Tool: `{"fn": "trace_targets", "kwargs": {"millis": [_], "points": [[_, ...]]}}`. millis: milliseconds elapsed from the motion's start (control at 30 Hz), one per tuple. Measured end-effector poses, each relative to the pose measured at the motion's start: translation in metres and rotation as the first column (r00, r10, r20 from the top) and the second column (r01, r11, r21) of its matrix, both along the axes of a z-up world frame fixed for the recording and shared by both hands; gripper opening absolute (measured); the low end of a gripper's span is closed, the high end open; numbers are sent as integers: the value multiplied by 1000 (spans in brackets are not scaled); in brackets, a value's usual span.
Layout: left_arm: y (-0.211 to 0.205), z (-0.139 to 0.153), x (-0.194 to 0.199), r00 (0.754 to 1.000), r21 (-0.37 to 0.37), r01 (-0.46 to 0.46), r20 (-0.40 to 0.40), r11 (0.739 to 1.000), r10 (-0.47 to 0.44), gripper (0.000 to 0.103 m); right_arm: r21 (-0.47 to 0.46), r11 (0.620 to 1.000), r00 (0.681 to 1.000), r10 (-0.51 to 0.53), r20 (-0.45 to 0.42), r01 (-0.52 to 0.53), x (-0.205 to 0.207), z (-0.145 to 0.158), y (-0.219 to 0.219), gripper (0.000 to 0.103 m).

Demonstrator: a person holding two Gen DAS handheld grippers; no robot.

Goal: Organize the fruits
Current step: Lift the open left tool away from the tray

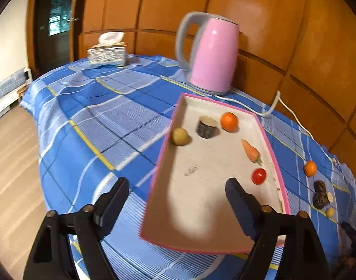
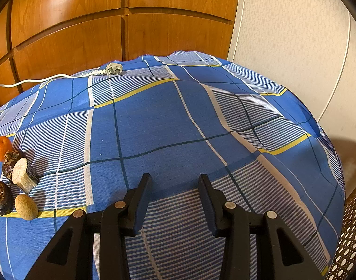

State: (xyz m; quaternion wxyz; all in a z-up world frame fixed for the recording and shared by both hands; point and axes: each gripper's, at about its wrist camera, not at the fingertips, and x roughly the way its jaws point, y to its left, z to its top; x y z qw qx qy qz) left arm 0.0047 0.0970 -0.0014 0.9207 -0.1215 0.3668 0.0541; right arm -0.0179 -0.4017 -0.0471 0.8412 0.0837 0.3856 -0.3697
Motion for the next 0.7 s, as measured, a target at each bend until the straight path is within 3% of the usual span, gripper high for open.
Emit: {"fn": "trace_targets", "kwargs": {"millis": [167, 600, 700], "points": [[11, -12, 3, 998, -14, -48, -47, 999, 47, 86, 0, 1000, 1000, 0, -1, 0, 1, 0, 1, 42], [10, -37, 4, 992, -45, -31, -123, 998, 26, 86, 17, 1000, 999, 25, -26, -24, -1, 4, 3, 42], [11, -40, 5, 991, -53, -31, -133, 998, 24, 86, 56, 997, 998, 53, -33, -51, 1, 8, 4, 42]]}}
